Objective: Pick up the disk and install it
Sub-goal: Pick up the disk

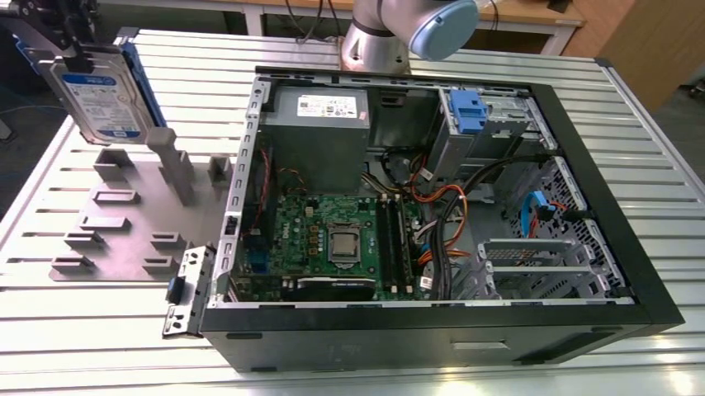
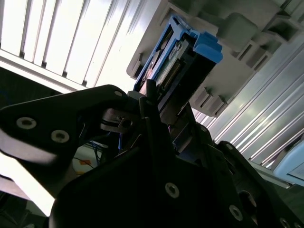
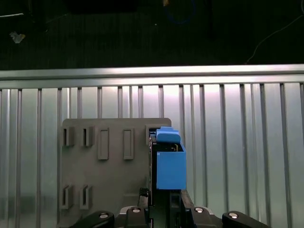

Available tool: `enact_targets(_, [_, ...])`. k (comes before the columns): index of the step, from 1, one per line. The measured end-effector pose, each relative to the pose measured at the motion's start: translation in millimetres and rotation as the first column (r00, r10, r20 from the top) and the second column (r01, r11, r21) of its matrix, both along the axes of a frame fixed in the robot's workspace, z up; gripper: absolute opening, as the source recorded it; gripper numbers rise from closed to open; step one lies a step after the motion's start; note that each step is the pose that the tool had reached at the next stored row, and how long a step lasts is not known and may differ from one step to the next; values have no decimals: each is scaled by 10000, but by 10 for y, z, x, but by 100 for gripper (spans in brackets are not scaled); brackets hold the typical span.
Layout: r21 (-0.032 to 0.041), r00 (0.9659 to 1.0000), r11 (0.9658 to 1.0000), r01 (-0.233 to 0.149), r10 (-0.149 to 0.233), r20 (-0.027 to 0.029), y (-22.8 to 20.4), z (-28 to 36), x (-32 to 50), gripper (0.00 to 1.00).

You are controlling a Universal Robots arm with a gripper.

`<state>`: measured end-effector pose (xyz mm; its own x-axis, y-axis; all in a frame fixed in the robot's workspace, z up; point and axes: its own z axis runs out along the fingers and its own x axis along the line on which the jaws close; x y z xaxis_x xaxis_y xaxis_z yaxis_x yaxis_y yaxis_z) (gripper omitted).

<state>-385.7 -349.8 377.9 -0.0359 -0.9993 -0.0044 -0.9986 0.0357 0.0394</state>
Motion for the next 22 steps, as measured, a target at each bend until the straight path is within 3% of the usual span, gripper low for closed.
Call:
enact_targets(9, [17,10000,10000,0,0,0,0,221,0,35])
enact_targets(22, [17,10000,10000,0,0,0,0,241,0,35])
